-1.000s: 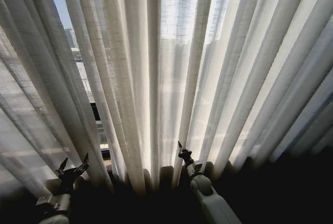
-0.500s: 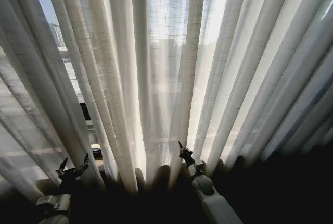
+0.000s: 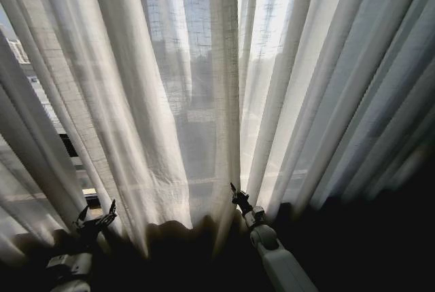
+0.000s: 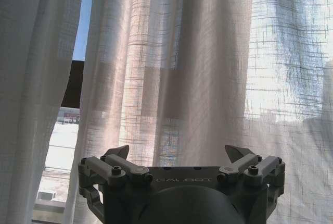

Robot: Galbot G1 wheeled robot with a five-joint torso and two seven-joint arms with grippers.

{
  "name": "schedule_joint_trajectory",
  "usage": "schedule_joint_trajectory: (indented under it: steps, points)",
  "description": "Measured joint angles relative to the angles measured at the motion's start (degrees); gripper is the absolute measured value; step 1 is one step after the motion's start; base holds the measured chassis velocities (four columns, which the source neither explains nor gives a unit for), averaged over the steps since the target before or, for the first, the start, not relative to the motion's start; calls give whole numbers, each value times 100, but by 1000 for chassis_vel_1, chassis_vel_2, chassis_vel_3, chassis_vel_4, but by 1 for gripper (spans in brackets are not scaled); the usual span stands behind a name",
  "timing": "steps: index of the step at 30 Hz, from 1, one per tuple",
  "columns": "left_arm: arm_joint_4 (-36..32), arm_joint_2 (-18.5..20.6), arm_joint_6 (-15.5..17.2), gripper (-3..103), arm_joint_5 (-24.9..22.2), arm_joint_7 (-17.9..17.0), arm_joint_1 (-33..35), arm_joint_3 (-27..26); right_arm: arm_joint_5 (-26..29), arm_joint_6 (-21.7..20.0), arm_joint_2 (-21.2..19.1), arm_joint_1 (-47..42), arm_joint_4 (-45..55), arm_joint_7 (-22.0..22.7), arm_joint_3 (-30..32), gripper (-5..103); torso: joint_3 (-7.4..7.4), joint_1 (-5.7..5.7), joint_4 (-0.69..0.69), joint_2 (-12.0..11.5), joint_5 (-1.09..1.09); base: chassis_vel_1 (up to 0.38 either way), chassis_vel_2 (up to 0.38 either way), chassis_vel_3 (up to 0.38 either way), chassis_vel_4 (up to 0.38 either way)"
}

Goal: Open the curtains by pulling them apart, changing their state from closed to fully open.

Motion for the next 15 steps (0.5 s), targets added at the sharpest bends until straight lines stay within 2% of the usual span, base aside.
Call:
schedule_joint_trajectory:
  steps: [15]
  points:
    - [0, 0, 0, 100, 0, 0, 0, 0, 60, 39, 3, 14, -101, -114, 39, 0, -1, -1, 1, 1, -3, -349, -365, 352, 353]
